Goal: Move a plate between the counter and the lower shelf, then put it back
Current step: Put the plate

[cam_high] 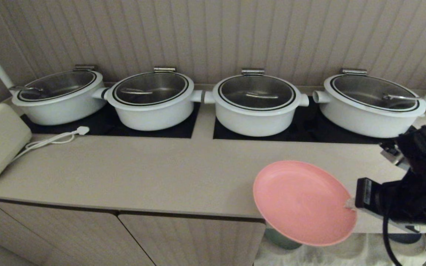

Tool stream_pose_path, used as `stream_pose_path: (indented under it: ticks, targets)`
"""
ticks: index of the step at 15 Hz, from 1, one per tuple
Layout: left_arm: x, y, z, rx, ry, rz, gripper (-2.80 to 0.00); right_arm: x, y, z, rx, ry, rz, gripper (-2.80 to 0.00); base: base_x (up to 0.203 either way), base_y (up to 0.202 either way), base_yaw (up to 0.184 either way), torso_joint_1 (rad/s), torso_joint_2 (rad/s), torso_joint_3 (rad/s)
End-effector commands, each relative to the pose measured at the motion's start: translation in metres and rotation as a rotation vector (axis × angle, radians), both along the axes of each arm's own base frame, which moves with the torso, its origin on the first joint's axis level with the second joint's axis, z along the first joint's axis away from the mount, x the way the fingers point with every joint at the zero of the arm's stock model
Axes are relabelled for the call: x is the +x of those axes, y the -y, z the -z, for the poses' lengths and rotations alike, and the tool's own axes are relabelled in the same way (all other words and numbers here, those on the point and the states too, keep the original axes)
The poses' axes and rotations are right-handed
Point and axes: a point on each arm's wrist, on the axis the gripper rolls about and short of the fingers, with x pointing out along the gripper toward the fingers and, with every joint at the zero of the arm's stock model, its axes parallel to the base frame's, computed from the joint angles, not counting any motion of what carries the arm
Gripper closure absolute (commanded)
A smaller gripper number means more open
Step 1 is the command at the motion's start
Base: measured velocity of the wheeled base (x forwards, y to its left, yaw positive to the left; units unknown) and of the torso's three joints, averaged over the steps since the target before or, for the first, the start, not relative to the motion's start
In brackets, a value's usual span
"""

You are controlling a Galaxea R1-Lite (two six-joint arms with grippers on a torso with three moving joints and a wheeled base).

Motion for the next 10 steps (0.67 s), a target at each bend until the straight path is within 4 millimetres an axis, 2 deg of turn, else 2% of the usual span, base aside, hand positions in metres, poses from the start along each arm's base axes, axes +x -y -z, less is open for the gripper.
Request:
stream_pose_path:
  ticks: [1, 7, 10]
  targets:
    - [0.000, 0.000, 0.000, 0.000, 0.000, 0.000, 0.00, 0.032, -0.005, 0.019, -0.025, -0.068, 0.035, 0.00, 0.000, 0.000, 0.000, 0.000, 0.00, 0.000]
    - [0.000, 0.000, 0.000, 0.000, 0.000, 0.000, 0.00, 0.095, -0.017, 0.036, -0.025, -0.070, 0.072, 0.00, 0.000, 0.000, 0.000, 0.000, 0.00, 0.000]
    - [0.000, 0.000, 0.000, 0.000, 0.000, -0.001, 0.00, 0.115, -0.021, 0.042, -0.026, -0.068, 0.081, 0.00, 0.000, 0.000, 0.000, 0.000, 0.00, 0.000]
